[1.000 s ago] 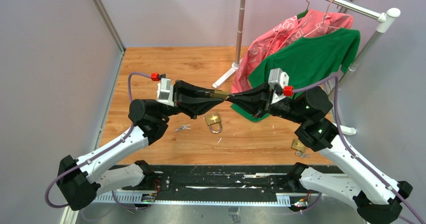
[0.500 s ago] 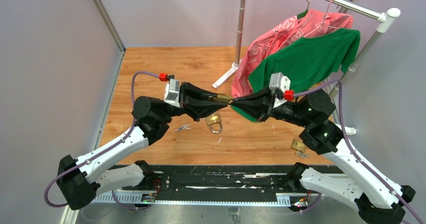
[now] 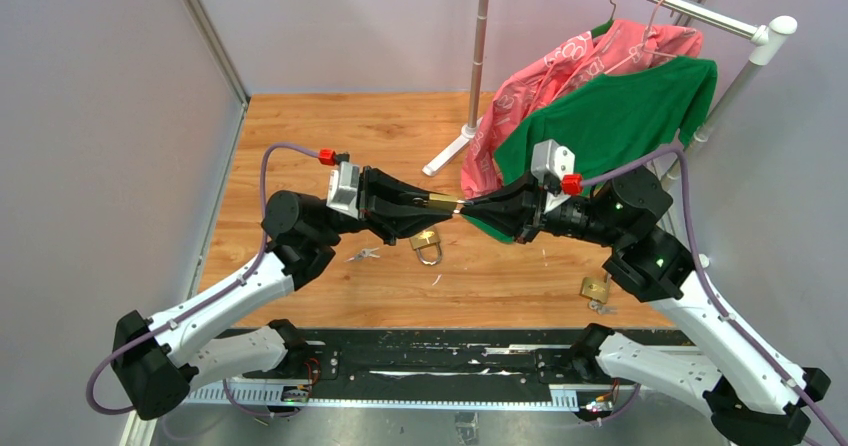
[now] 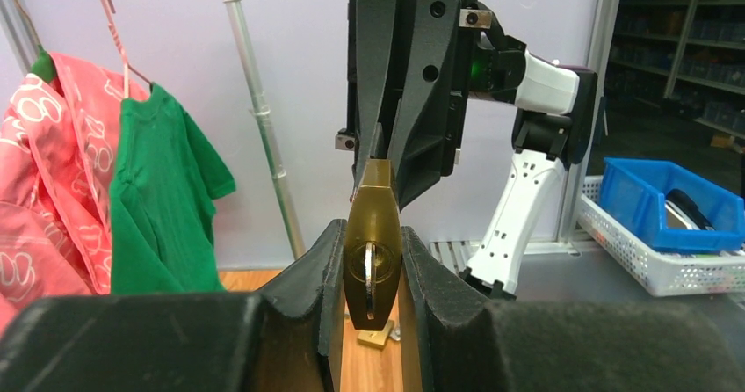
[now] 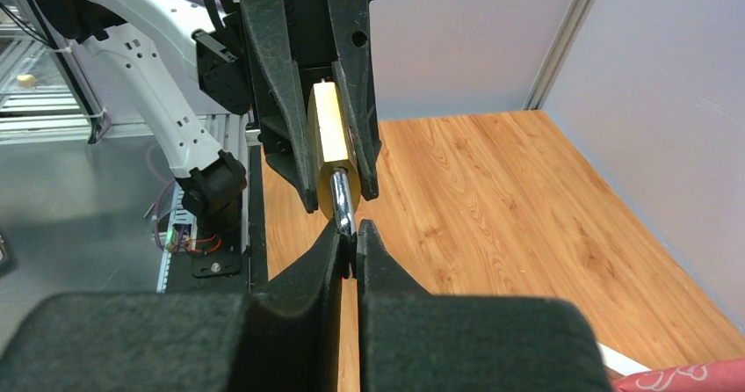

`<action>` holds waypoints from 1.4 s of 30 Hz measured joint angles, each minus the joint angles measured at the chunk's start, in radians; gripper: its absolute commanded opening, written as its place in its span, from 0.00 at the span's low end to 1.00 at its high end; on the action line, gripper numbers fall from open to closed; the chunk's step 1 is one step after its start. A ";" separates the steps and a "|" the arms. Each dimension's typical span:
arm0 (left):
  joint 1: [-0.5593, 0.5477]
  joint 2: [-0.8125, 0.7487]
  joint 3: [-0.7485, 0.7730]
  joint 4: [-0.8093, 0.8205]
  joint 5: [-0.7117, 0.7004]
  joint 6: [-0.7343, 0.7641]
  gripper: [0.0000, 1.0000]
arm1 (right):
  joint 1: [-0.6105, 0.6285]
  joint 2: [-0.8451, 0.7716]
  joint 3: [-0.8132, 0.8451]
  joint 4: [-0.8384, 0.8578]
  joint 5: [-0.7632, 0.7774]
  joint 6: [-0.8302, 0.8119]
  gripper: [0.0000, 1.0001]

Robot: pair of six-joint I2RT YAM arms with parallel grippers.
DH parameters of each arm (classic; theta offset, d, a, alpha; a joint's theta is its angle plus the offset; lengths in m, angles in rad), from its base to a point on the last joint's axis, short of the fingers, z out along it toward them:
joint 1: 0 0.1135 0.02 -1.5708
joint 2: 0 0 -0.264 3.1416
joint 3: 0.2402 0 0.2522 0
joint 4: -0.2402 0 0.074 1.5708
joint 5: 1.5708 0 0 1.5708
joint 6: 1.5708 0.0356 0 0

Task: Lock with the key
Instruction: Lock the lock.

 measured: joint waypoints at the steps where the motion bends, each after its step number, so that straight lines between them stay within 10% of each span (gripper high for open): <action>1: 0.000 -0.001 0.000 0.002 0.001 0.000 0.00 | 0.000 0.002 0.006 -0.004 -0.005 0.000 0.00; 42: -0.090 0.215 -0.008 0.092 0.014 -0.108 0.00 | 0.021 -0.066 0.025 -0.118 0.089 -0.098 0.00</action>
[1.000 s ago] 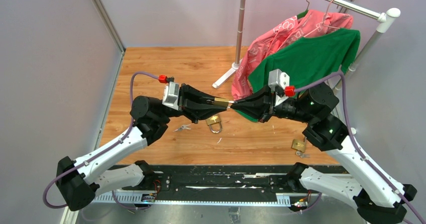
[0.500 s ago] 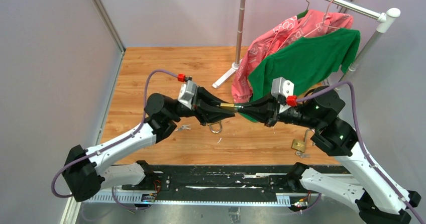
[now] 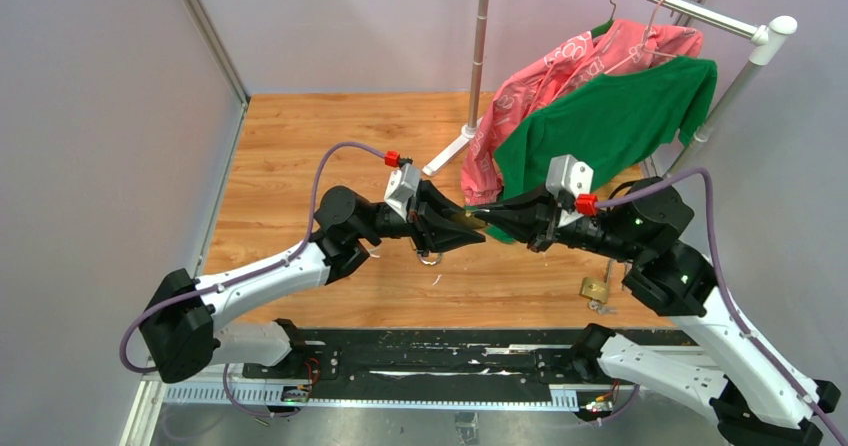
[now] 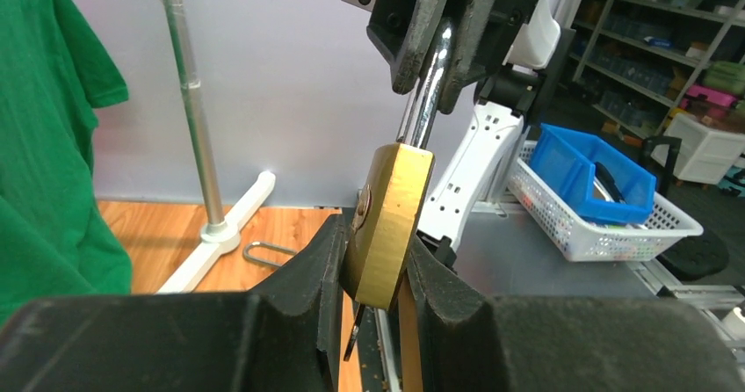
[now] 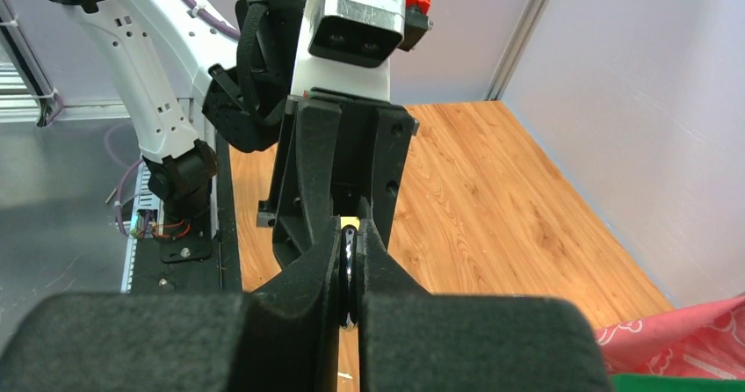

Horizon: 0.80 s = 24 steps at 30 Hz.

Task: Lock with the key
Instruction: Lock the lock.

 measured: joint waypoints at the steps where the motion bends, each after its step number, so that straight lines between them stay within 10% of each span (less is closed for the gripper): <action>1: 0.000 -0.009 0.000 -0.006 0.000 0.002 0.00 | 0.003 -0.010 -0.002 -0.009 0.009 -0.002 0.00; 24: 0.001 -0.021 0.000 -0.001 0.008 0.010 0.00 | 0.008 0.038 -0.015 0.064 -0.040 -0.071 0.00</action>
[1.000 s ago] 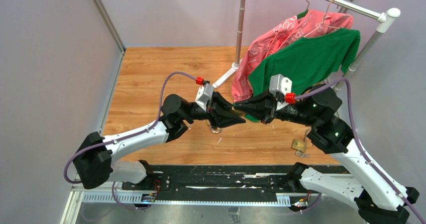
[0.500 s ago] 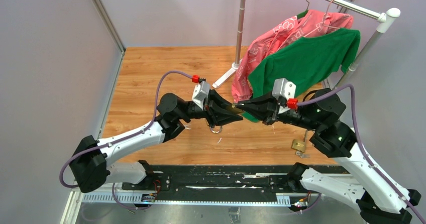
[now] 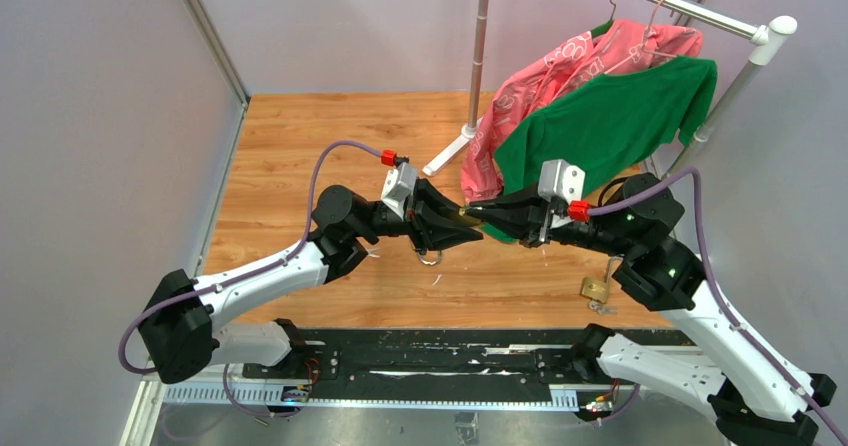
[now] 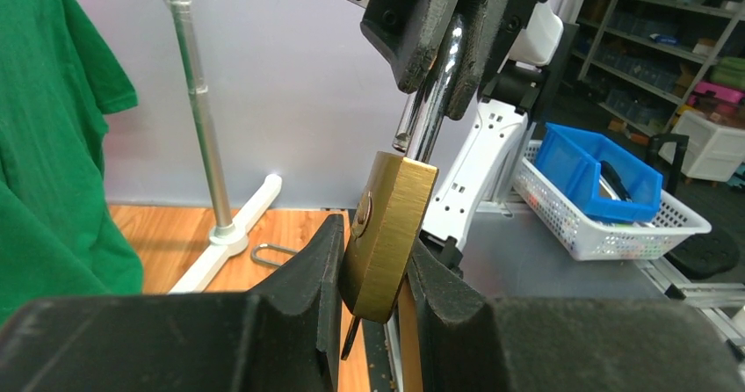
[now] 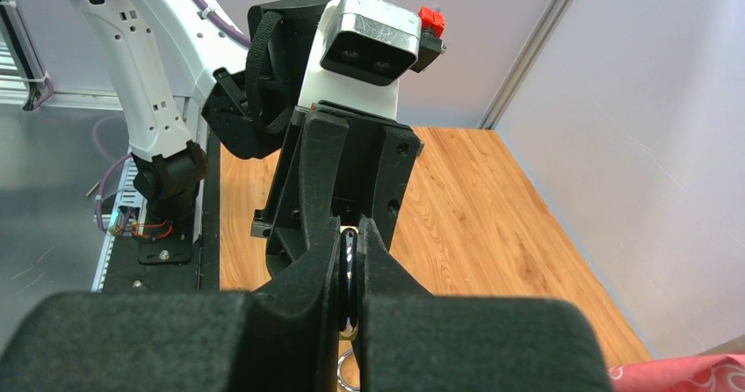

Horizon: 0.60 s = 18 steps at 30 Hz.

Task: Lock with the key
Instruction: Lock the lock.

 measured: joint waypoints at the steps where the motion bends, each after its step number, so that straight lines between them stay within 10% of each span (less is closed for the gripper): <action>1: 0.000 0.000 0.000 0.000 0.002 0.001 0.00 | 0.000 0.000 -0.002 0.003 -0.002 -0.002 0.00; 18: 0.001 -0.015 0.000 -0.010 -0.008 0.005 0.00 | -0.003 0.006 -0.045 0.105 -0.029 0.021 0.00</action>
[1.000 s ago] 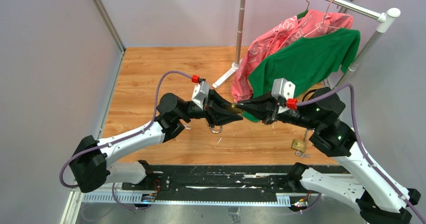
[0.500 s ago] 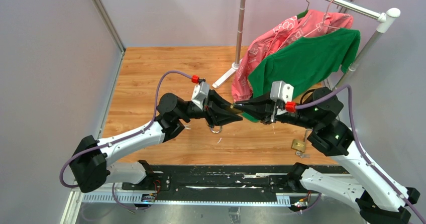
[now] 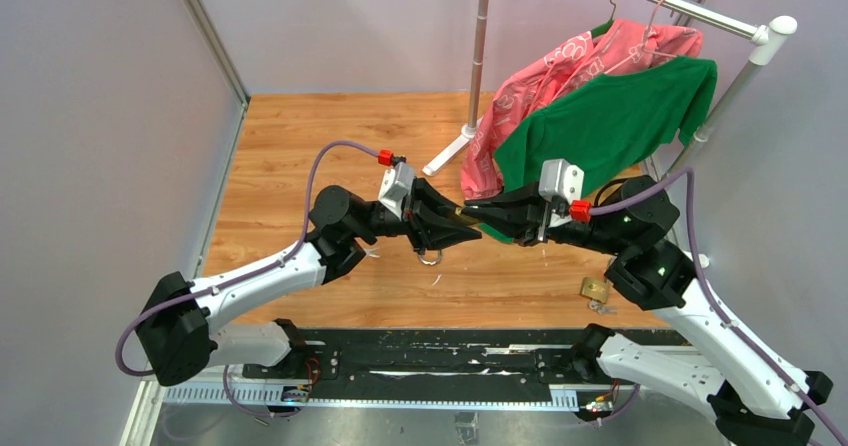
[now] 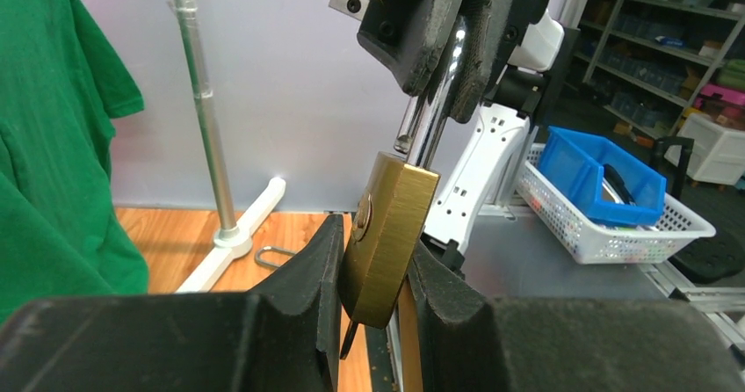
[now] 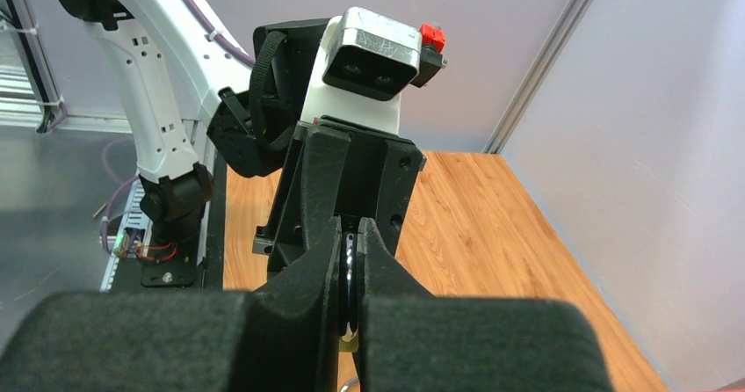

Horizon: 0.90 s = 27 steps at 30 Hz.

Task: Lock with the key
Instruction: Lock the lock.

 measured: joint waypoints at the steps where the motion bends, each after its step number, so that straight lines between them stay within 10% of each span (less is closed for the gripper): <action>1: 0.000 -0.002 0.000 0.000 0.000 0.000 0.00 | 0.000 -0.001 -0.005 0.009 0.001 0.013 0.00; 27: 0.008 -0.003 0.000 -0.021 0.014 0.006 0.00 | -0.028 -0.005 -0.142 0.225 -0.030 0.121 0.00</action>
